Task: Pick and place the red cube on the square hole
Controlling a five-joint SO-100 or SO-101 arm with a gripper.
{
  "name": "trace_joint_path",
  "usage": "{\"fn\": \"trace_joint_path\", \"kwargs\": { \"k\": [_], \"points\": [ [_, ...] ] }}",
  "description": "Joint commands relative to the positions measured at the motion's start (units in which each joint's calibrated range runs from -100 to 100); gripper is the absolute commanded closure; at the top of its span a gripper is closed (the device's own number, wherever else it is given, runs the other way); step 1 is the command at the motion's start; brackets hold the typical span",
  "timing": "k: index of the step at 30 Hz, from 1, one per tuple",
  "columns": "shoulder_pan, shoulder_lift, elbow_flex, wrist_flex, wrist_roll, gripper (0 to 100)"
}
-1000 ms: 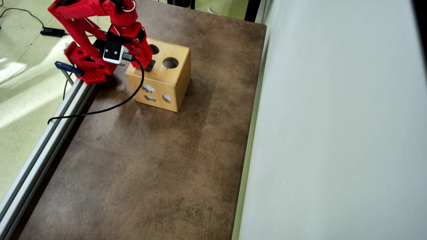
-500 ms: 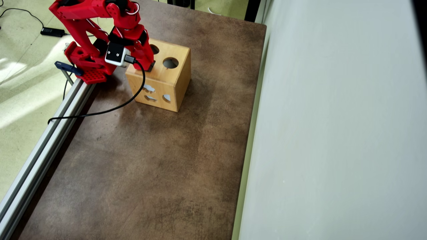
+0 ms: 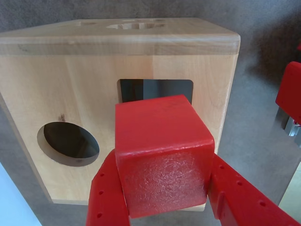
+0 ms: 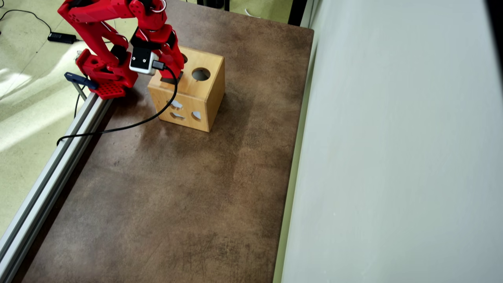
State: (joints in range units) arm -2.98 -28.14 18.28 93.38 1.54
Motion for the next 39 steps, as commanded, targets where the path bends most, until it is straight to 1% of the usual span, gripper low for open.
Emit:
{"fn": "trace_joint_path", "kwargs": {
  "k": [1,23,29,39],
  "points": [
    [0.31,-0.02,-0.22,-0.38,-0.2,93],
    [0.53,-0.7,2.38,-0.54,-0.78,93],
    [4.1,-0.78,2.38,-0.62,-1.03,93],
    [4.17,-0.7,2.38,-0.62,-0.83,93]
  ]
}}
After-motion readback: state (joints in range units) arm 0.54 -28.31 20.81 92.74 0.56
